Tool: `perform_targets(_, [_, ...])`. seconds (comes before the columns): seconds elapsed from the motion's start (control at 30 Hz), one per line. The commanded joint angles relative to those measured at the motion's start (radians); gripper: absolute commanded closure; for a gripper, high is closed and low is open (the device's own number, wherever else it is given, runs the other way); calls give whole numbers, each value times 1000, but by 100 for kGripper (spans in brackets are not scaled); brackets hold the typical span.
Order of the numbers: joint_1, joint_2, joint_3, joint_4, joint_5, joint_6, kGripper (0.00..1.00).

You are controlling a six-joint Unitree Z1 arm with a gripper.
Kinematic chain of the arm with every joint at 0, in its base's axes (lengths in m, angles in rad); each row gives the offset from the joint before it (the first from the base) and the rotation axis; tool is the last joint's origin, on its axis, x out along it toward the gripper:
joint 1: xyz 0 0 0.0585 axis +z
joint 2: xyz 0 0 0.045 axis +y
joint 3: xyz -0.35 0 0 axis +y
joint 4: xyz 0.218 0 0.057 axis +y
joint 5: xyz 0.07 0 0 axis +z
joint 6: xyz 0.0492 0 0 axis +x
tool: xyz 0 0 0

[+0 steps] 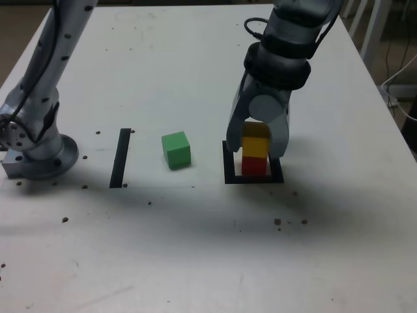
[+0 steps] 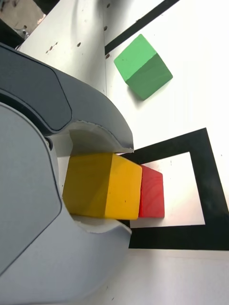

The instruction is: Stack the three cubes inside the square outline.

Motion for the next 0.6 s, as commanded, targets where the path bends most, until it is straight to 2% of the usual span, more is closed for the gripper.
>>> perform_targets(0.0, [3, 6, 3, -2, 0, 4, 8])
perform_targets(0.13, [4, 6, 8, -4, -1, 5, 4])
perform_targets(0.57, [14, -15, 43, -6, 4, 4, 3])
